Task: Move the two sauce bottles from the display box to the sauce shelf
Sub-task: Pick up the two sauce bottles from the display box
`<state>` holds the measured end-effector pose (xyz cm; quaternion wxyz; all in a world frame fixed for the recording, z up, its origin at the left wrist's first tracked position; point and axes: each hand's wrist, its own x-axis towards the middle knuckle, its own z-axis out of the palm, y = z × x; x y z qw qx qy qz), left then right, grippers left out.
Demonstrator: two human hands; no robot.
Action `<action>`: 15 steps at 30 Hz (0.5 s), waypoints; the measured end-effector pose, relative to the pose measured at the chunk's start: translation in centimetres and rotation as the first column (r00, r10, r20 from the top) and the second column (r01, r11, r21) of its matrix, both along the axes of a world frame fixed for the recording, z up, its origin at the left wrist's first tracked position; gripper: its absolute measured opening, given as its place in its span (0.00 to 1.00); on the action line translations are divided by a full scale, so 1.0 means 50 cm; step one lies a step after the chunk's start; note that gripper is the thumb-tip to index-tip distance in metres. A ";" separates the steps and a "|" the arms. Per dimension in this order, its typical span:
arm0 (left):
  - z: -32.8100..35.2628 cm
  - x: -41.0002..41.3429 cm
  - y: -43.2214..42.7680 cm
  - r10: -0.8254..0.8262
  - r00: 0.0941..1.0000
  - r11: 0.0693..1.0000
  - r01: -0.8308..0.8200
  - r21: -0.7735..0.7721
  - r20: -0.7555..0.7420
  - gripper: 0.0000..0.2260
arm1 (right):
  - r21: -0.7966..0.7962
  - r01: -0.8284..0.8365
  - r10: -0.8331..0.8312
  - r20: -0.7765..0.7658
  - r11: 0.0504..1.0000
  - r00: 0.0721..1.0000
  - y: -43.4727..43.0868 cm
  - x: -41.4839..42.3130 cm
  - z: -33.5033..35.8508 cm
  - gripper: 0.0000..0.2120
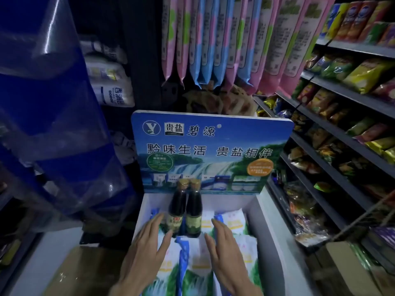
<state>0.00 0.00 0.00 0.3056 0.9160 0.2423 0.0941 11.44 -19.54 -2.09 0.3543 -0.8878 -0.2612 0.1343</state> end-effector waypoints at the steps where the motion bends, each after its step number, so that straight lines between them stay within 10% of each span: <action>1: -0.005 0.008 0.005 0.016 1.000 1.000 -0.016 -0.014 0.010 0.37 | 0.043 0.019 -0.017 -0.044 0.999 0.999 0.006 0.006 -0.010 0.50; 4: 0.001 0.038 0.015 0.059 0.998 0.998 -0.058 -0.026 0.036 0.38 | 0.190 0.102 -0.061 -0.210 0.977 0.976 0.026 0.033 -0.011 0.34; 11: -0.044 0.125 0.042 0.155 0.981 0.852 -0.074 -0.519 0.114 0.49 | 0.370 0.171 0.003 -0.425 0.913 0.905 0.085 0.098 -0.020 0.40; 15: -0.069 0.156 0.061 0.160 0.981 0.805 -0.065 -0.589 0.110 0.37 | 0.418 0.193 0.037 -0.481 0.888 0.876 0.114 0.119 -0.042 0.33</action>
